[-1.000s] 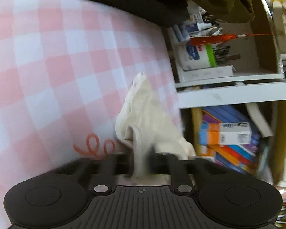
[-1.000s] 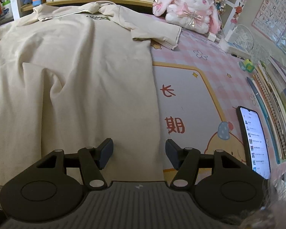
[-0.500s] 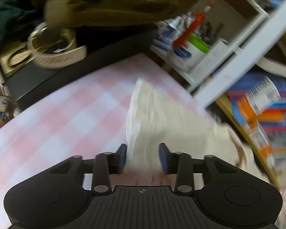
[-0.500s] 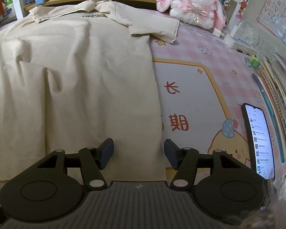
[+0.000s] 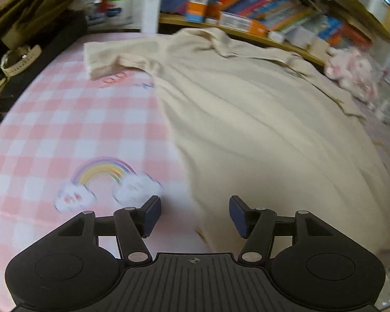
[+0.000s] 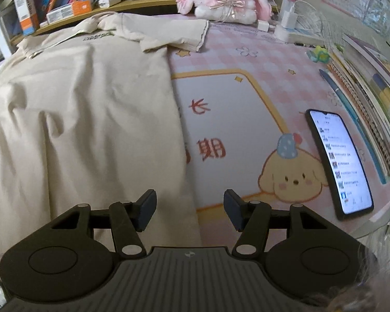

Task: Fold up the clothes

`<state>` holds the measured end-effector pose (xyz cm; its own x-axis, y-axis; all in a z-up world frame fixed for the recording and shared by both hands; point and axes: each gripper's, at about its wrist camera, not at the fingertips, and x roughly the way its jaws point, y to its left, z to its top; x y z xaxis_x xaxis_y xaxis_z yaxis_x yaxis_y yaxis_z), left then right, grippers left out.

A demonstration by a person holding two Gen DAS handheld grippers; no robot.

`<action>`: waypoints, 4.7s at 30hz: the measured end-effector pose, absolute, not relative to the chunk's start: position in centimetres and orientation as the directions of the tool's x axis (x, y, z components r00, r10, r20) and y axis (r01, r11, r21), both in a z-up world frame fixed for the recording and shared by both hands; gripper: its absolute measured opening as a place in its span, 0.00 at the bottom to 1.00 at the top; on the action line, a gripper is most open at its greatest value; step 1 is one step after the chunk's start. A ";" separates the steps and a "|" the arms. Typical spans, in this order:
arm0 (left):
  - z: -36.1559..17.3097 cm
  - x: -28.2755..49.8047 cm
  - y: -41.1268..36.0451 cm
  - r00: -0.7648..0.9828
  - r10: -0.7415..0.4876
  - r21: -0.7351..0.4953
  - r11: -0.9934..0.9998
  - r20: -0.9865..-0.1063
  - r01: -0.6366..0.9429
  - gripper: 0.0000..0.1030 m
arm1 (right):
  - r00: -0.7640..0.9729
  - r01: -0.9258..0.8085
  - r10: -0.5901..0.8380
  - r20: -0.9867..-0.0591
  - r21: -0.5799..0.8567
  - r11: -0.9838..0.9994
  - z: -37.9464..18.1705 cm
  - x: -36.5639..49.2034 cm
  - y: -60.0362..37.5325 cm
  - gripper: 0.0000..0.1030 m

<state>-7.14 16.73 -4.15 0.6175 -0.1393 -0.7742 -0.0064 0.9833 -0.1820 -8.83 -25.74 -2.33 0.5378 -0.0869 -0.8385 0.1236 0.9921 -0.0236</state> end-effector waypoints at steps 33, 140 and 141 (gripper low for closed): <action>-0.4 -16.2 16.7 0.656 0.021 -0.183 0.953 -0.755 -0.242 0.05 | 0.562 -0.129 0.138 -0.816 0.079 0.989 -1.6 -14.2 -30.5 0.05; -0.8 27.1 19.0 0.791 -0.169 -0.258 0.966 -0.588 0.015 0.54 | 0.818 -0.138 -0.075 -0.571 -0.320 0.937 -0.1 33.7 -17.0 1.00; -1.0 27.0 18.7 0.781 -0.154 -0.206 0.978 -0.606 0.032 0.54 | 0.816 -0.146 -0.079 -0.573 -0.336 0.930 -0.3 33.5 -17.5 1.00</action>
